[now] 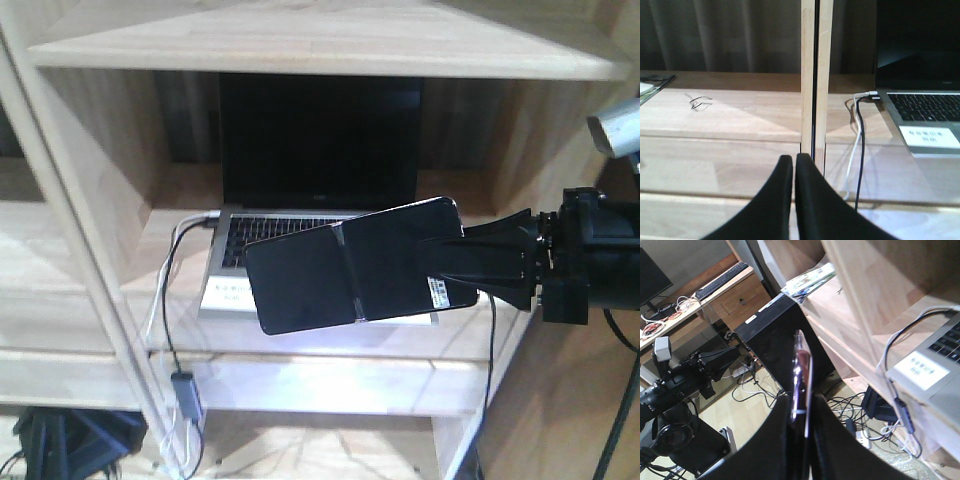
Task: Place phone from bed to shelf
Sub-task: 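Drive the base up to the shelf holding the open laptop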
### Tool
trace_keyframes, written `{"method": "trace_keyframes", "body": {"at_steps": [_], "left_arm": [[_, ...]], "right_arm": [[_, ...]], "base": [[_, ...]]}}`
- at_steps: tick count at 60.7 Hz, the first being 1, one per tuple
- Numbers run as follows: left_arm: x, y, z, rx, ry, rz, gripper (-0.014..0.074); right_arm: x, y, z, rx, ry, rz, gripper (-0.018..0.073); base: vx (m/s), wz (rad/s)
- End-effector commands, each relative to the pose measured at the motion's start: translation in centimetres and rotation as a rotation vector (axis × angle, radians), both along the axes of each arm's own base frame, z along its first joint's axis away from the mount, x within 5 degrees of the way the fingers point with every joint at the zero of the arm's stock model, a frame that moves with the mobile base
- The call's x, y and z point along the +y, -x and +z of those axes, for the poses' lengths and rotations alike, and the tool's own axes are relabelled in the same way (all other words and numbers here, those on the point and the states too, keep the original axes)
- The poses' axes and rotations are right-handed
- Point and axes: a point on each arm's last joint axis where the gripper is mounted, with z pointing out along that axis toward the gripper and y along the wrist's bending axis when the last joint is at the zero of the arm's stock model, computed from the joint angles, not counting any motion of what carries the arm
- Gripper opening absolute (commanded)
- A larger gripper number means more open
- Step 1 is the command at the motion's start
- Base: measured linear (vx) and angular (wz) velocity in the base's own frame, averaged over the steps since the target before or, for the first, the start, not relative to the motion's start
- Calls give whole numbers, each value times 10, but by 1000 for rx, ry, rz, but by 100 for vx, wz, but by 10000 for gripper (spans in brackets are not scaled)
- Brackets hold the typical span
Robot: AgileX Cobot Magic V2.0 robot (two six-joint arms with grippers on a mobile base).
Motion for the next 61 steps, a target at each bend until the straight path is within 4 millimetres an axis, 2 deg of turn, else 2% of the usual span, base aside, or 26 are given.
{"method": "trace_keyframes", "body": {"at_steps": [1, 61], "left_arm": [[1, -1, 6, -77, 8, 6, 1], [1, -1, 6, -77, 8, 6, 1]], "right_arm": [[4, 8, 21, -47, -113, 57, -4], [4, 8, 21, -47, -113, 57, -4]], "base": [[18, -1], [11, -4]]}}
